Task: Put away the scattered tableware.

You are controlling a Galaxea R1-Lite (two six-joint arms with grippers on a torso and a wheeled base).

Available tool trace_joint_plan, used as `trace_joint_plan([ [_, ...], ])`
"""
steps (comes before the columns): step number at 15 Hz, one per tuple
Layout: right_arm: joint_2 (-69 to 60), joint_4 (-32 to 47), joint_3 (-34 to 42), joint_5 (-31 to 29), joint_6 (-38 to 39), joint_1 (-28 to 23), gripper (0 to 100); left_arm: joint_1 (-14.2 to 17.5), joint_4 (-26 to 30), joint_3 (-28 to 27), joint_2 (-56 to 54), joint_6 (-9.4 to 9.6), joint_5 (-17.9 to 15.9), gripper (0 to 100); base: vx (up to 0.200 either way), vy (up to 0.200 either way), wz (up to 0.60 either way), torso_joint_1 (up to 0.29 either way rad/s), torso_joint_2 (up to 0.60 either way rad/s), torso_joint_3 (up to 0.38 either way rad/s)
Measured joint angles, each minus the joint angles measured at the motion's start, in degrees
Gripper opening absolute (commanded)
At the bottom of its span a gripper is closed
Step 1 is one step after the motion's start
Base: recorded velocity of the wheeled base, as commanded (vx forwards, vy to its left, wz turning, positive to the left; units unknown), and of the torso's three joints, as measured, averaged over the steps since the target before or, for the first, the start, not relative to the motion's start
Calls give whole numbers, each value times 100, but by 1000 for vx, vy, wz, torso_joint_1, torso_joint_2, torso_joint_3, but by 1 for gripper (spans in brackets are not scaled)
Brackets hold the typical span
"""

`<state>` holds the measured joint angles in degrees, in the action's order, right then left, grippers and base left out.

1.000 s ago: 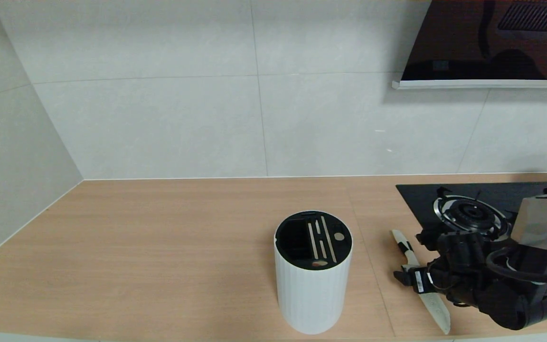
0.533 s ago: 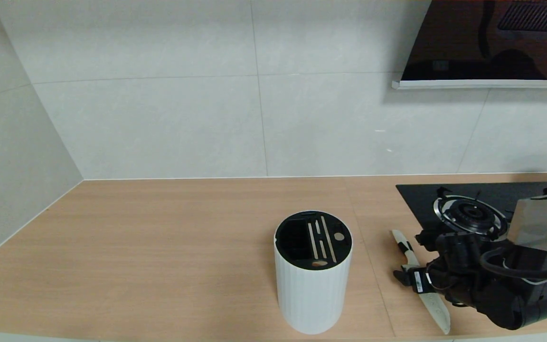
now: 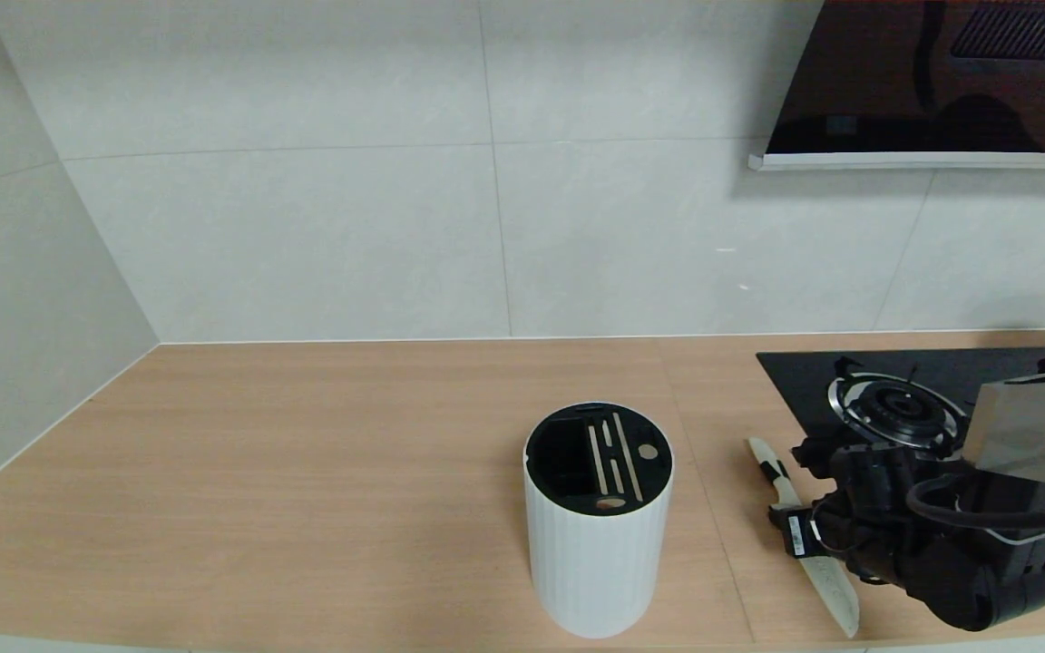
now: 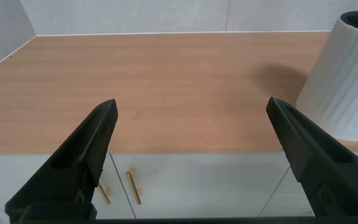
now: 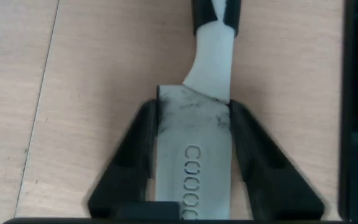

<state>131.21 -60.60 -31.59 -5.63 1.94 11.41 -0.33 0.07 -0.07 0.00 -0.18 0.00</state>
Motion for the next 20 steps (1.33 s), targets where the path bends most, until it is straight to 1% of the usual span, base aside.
trace_joint_plan([
  [7,-116,39,34,-46,6,7,0,-2,0,0,0,0,0,100,0,0,0,0,0,0],
  [12,-852,26,201,-112,22,115,0,-2,0,-2,0,2,0,100,0,0,0,0,0,0],
  [15,-1481,46,350,-156,29,305,0,-2,2,-2,0,11,0,100,0,0,0,0,0,0],
  [20,-2548,82,555,-468,52,857,0,-2,0,-2,0,18,0,100,0,0,0,0,0,0],
])
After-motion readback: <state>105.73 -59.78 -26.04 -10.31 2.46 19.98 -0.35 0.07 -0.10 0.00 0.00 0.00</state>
